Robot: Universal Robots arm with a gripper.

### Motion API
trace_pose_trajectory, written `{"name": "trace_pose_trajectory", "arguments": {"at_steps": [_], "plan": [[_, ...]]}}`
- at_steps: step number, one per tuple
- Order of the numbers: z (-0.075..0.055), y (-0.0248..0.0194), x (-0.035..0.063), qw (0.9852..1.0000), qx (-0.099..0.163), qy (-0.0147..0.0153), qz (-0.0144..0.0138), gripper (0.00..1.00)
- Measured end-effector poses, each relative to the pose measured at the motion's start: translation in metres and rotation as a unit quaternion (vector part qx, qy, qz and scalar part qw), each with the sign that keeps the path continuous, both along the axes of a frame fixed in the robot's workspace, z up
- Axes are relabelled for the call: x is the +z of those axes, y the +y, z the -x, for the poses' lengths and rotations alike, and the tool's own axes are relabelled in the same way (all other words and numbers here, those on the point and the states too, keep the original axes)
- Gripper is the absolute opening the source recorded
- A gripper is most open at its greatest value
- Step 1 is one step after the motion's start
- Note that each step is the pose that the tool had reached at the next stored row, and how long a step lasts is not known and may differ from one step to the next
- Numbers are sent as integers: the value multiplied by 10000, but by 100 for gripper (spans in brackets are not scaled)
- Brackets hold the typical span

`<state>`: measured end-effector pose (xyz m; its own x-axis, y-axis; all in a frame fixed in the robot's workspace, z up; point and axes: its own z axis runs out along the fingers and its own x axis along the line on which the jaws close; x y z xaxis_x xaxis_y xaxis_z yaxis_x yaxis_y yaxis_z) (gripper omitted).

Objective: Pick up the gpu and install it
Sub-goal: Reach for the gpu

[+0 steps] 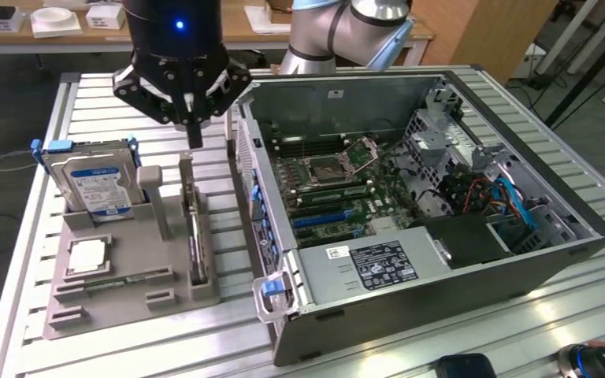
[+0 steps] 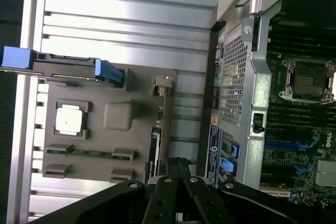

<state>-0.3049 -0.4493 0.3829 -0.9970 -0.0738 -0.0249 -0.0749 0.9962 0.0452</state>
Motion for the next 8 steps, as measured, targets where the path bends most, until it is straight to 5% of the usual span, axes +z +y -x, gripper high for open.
{"name": "trace_pose_trajectory", "arguments": {"at_steps": [8], "plan": [[76, -42, -28, 9999, 135, 0, 0, 10]]}}
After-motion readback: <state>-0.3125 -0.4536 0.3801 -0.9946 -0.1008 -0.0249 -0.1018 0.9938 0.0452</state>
